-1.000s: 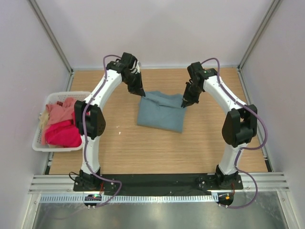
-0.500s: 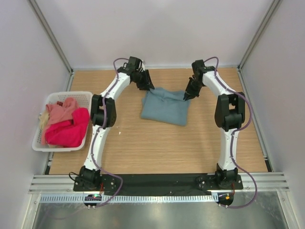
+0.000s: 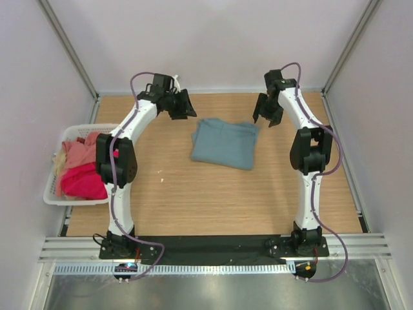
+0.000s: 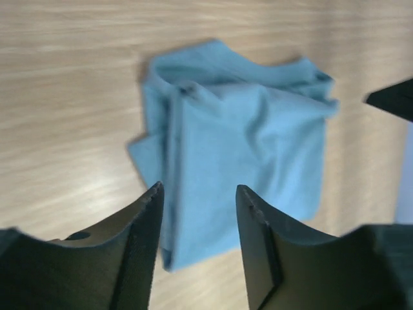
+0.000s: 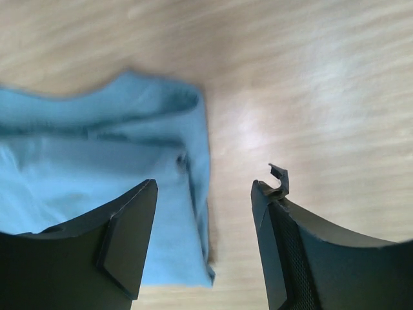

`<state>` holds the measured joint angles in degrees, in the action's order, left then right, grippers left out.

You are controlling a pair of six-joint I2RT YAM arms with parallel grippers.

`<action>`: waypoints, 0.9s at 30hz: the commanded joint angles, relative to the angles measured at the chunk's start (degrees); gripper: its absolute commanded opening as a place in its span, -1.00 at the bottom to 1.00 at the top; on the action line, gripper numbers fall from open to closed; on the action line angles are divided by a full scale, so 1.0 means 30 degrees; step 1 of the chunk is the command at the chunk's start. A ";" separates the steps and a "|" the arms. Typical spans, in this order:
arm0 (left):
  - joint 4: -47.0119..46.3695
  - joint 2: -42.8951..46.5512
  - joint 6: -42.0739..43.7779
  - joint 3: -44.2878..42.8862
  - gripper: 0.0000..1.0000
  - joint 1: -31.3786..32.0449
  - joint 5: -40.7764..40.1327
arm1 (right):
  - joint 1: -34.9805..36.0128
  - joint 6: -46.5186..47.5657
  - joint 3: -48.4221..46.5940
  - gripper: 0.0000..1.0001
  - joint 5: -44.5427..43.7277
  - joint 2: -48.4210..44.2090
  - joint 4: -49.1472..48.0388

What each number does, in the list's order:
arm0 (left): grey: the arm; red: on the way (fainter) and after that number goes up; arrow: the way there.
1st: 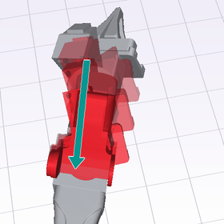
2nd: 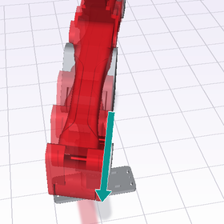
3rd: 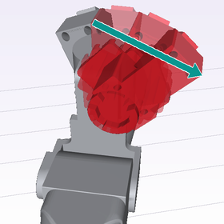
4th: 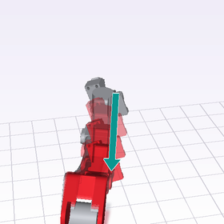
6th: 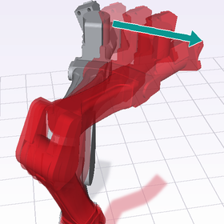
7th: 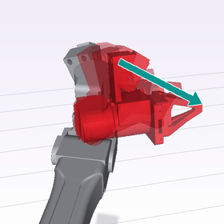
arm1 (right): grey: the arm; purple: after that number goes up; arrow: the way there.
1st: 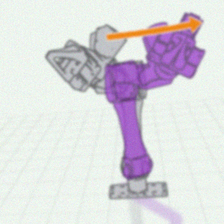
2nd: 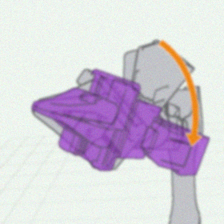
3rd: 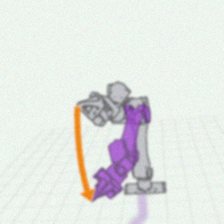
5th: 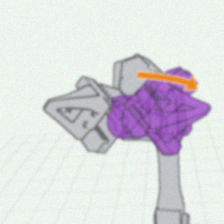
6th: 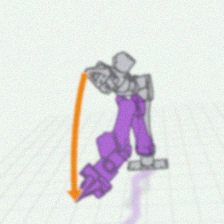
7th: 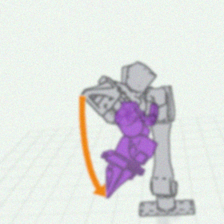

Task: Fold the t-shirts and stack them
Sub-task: Fold the tshirt

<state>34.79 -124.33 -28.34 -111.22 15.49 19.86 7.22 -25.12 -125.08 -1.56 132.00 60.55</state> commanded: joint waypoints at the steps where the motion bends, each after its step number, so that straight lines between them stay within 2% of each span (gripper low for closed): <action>1: -0.1837 0.2214 0.0921 0.2380 -0.04 0.0872 0.2955 | 0.2100 0.1373 0.1463 0.34 -0.0974 -0.3042 0.1290; 2: -0.2100 0.2332 0.0717 0.2821 -0.11 0.1134 0.3280 | 0.2452 0.1373 0.1932 0.34 -0.0857 -0.3335 0.1145; 4: -0.2336 0.2363 0.0715 0.3381 -0.11 0.1922 0.3342 | 0.3358 0.1140 0.3362 0.33 -0.0331 -0.3717 0.0355; 9: -0.1900 0.0344 0.0160 0.2680 -0.17 0.2601 0.3023 | 0.4329 0.0143 0.4602 0.30 0.1019 -0.3251 -0.1197; 16: 0.2287 -0.1710 -0.0046 0.2354 -0.21 0.2689 0.0443 | 0.5120 0.0435 0.5448 0.29 0.0639 -0.1903 -0.1757; 20: 0.2293 -0.0717 -0.0368 0.4781 -0.23 0.3040 -0.0230 | 0.5794 0.0377 0.7409 0.30 0.0609 -0.2427 -0.2049; 27: 0.1794 0.3265 -0.0982 1.0347 -0.23 0.4592 -0.0555 | 0.7112 -0.0910 1.3940 0.31 0.1693 -0.6260 -0.3572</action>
<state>36.01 -118.61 -30.37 -85.27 27.09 20.62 26.70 -25.34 -89.89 1.48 118.76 49.30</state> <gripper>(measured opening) 0.382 0.650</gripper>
